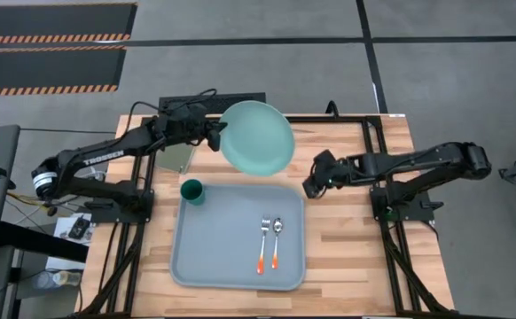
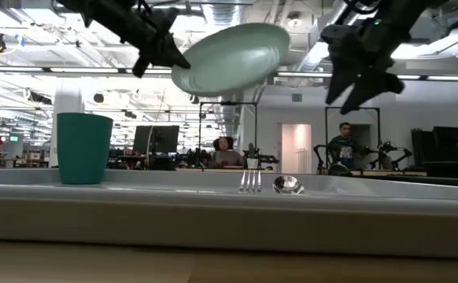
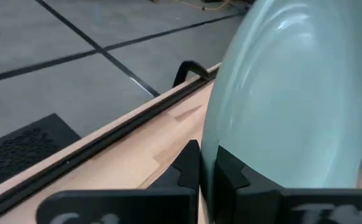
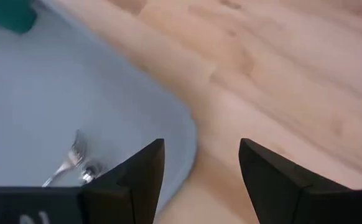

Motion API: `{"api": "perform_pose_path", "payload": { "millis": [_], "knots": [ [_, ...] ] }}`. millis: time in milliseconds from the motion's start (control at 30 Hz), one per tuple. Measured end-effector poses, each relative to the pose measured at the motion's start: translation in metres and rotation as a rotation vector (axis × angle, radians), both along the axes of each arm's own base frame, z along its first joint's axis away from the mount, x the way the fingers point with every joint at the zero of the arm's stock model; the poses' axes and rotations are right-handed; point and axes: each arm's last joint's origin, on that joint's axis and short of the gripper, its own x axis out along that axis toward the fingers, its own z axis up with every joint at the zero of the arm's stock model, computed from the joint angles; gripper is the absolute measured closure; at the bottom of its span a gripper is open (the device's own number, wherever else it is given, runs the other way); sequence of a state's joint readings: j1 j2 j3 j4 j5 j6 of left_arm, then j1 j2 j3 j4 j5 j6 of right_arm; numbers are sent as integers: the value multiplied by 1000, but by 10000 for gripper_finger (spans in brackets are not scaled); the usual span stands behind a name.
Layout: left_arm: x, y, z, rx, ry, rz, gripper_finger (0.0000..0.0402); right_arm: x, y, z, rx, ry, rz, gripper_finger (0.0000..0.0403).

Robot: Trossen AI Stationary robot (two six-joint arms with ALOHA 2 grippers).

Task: Pick and place plate/cup/fork/spoon on tray
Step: Put the light blue plate to the left of the orange fork on the light gray tray

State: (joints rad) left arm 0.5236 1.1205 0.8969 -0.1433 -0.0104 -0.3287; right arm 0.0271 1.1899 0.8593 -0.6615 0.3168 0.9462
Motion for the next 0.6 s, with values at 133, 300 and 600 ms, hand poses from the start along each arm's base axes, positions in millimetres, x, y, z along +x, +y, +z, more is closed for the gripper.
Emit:
{"api": "perform_pose_path", "payload": {
  "millis": [133, 300, 600],
  "knots": [
    [-15, -15, 16, -82, 64, -84, 400, -3, 15, -1, 31, 10, 18, 173],
    [-44, -52, 30, -251, 222, -193, 400, -6, 31, -3, 49, 22, 34, 177],
    [-106, -124, 42, -623, 145, -92, 401, -8, 47, -3, 39, 0, 45, 182]
  ]
}}
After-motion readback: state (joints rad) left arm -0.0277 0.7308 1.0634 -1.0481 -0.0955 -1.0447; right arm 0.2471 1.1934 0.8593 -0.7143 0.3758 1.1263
